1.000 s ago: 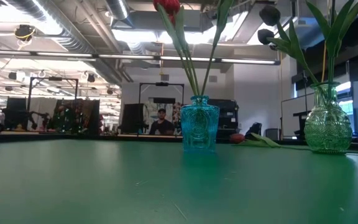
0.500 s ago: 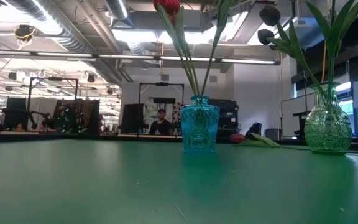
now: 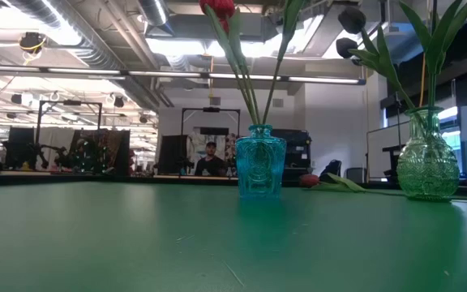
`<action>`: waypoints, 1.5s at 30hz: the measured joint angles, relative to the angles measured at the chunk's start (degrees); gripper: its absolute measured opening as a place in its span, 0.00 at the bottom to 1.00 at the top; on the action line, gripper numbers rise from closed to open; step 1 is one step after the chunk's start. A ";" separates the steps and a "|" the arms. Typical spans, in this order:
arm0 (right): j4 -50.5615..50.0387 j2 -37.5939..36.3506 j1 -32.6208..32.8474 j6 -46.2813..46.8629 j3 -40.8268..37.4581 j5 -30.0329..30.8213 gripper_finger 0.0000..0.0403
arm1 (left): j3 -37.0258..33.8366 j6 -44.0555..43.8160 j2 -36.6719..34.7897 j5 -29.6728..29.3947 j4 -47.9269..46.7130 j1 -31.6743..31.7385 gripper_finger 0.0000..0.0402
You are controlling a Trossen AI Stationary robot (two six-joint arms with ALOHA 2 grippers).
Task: Sort flowers into vase by color
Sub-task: Put the dark red flower in the bottom blue vase
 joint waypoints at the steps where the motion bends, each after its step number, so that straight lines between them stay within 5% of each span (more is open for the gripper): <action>1: -0.26 0.11 -0.48 -0.04 -0.13 -1.45 0.01 | 0.00 -0.26 0.00 0.00 -0.29 -0.07 0.32; 15: -0.12 0.33 -4.70 -0.61 -0.02 -18.02 0.13 | 0.00 -2.78 0.02 -0.01 -4.75 -1.10 0.32; 24: -0.30 -2.20 -4.66 2.08 1.53 -27.33 0.37 | 0.00 -25.51 0.04 0.91 -24.52 -4.23 0.32; 31: -9.48 -2.29 -4.51 2.32 11.03 -27.75 0.40 | 0.00 -47.06 0.72 0.47 -40.37 -7.93 0.32; 45: -16.59 -2.29 -4.53 -3.34 21.61 -21.57 0.40 | 0.00 -58.07 16.14 3.78 -39.94 -12.34 0.32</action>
